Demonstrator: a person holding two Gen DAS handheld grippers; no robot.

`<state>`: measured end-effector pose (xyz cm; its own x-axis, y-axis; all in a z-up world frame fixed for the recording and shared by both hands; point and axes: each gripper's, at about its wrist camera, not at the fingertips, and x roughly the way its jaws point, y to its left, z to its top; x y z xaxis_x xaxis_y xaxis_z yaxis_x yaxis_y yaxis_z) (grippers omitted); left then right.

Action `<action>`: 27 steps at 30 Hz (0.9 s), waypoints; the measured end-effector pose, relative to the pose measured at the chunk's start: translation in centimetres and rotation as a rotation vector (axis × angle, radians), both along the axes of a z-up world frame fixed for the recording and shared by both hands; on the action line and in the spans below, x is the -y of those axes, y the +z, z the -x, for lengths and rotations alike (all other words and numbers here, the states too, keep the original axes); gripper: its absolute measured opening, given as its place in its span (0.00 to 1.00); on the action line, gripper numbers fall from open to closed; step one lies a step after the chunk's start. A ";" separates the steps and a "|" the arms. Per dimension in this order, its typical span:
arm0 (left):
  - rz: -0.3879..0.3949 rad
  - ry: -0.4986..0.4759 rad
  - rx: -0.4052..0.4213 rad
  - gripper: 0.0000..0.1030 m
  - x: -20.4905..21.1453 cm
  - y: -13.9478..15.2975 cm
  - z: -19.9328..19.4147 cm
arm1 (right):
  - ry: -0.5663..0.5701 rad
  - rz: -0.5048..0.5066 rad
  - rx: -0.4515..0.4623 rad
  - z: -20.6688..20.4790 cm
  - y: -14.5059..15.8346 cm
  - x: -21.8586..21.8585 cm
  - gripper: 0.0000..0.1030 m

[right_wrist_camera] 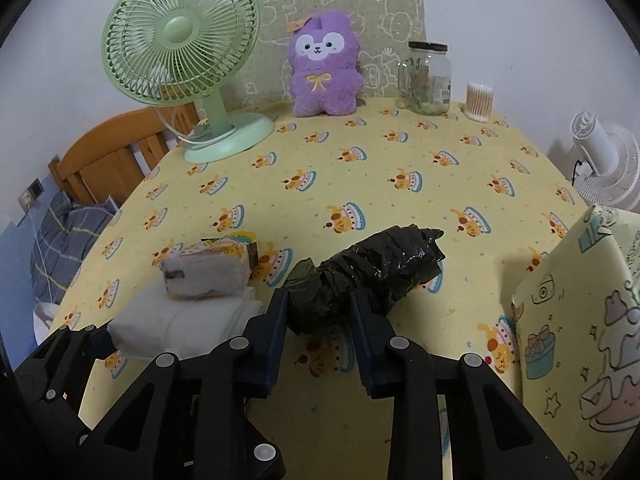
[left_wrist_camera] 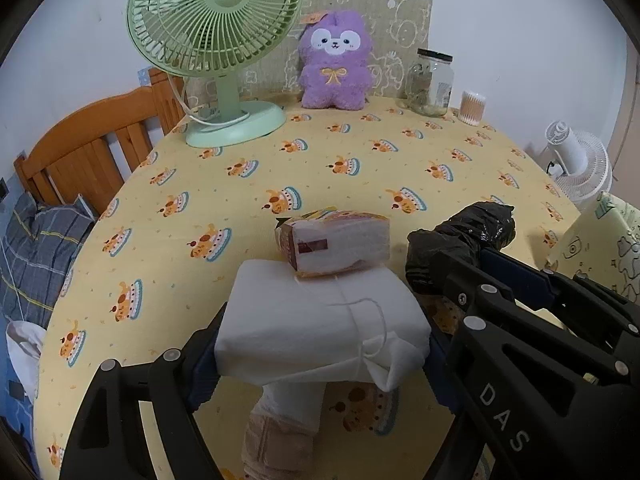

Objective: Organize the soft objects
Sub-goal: 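Lift the white towel with the left tool while the right tool lifts the black bundle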

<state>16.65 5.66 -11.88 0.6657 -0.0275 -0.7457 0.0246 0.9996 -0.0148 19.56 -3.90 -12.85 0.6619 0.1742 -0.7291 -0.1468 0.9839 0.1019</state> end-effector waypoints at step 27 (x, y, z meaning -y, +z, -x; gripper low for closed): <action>-0.007 0.000 0.115 0.83 1.1 4.5 5.9 | 0.006 0.000 0.106 6.1 4.8 0.9 0.33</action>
